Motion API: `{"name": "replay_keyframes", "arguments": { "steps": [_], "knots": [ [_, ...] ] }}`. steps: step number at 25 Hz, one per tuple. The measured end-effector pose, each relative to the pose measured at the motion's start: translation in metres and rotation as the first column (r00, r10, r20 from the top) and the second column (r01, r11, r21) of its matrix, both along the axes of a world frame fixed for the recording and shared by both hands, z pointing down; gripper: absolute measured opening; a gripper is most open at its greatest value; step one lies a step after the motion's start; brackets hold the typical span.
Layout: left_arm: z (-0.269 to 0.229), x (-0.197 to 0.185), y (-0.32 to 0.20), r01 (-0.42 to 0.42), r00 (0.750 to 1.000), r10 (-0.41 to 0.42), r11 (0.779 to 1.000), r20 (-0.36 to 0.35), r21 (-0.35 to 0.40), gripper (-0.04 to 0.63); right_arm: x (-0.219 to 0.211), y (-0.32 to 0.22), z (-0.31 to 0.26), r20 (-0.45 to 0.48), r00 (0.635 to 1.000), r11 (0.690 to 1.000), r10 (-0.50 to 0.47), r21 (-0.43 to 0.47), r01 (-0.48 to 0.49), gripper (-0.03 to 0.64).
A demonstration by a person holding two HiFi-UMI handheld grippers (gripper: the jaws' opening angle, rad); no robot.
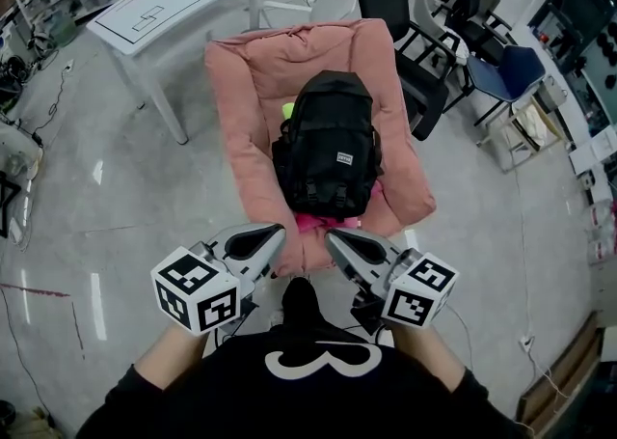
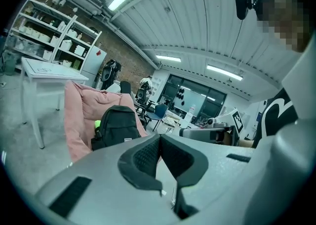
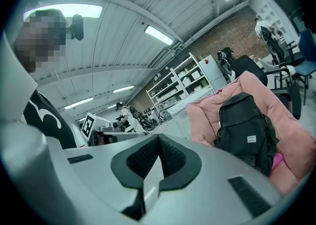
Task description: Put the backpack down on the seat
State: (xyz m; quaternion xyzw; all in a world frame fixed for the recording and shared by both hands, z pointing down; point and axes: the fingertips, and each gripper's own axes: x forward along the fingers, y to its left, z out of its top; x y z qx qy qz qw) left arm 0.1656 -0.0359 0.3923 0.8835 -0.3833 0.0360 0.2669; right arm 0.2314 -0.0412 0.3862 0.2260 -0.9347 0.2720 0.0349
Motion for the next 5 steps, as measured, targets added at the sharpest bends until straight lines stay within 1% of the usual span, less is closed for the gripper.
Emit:
{"name": "replay_keyframes", "arguments": {
  "steps": [5],
  "knots": [
    [0.0076, 0.0034, -0.0084, -0.011, 1.000, 0.011, 1.000, 0.008, -0.007, 0.006, 0.0013, -0.0106, 0.0071, -0.023, 1.000, 1.000, 0.005, 0.005, -0.005, 0.004]
  ]
}}
